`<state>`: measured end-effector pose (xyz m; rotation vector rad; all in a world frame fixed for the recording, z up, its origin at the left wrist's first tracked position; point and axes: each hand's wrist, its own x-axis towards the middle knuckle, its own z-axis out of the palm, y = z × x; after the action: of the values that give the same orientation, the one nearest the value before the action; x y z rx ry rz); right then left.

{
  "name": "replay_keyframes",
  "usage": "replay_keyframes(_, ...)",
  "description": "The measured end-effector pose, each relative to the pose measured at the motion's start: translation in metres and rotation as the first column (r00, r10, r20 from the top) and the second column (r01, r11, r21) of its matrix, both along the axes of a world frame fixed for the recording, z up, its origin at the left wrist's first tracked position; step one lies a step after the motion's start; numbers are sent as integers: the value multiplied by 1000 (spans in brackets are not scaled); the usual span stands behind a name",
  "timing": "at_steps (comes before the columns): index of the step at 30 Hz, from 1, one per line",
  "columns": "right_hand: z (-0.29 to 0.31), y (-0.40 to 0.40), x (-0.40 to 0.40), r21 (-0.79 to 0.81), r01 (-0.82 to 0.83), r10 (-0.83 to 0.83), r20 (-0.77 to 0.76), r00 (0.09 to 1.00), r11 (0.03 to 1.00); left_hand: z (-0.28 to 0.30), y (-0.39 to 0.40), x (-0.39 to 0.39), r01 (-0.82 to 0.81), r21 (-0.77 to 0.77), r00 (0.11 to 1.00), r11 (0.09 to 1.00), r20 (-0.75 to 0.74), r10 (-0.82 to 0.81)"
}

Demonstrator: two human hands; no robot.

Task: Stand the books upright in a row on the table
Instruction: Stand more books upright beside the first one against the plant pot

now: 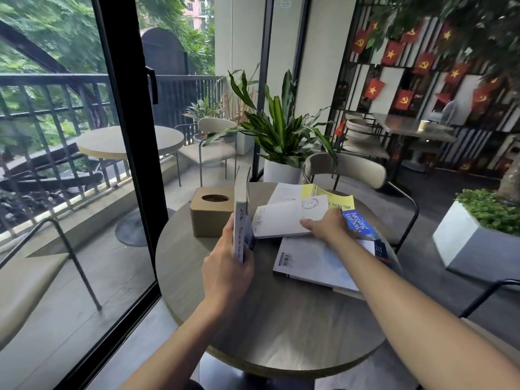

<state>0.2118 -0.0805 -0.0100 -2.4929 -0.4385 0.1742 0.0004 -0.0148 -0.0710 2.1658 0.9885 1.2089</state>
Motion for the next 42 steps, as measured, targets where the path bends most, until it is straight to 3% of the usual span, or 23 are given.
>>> replay_keyframes(4,16,1,-11,271,-40,25,61,998,962,0,-2,0,1,-6,1000,1000,-11,-1)
replay_keyframes(7,37,-2,-25,361,-119,58,176,983,925,1,-2,0,7,-3,1000,1000,-21,-7)
replay_keyframes(11,59,-8,-43,257,-225,120,370,921,940,3,-1,-2,21,-8,999,1000,-39,-21)
replay_keyframes(16,73,-13,-66,118,-410,302,501,811,904,2,-2,-5,74,-48,997,996,-28,-75)
replay_keyframes(22,78,-12,-94,84,-633,514,507,692,770,3,-8,-1,144,-87,987,986,-61,-149)
replay_keyframes(27,83,-13,-110,90,-758,683,375,626,646,4,-11,8,154,-114,981,981,-101,-166)
replay_keyframes(33,77,-4,-111,-98,-706,656,477,585,701,0,-4,26,126,-101,979,987,-150,-141)
replay_keyframes(42,70,14,-105,-32,-648,553,556,620,761,0,8,42,179,-153,978,972,-78,-192)
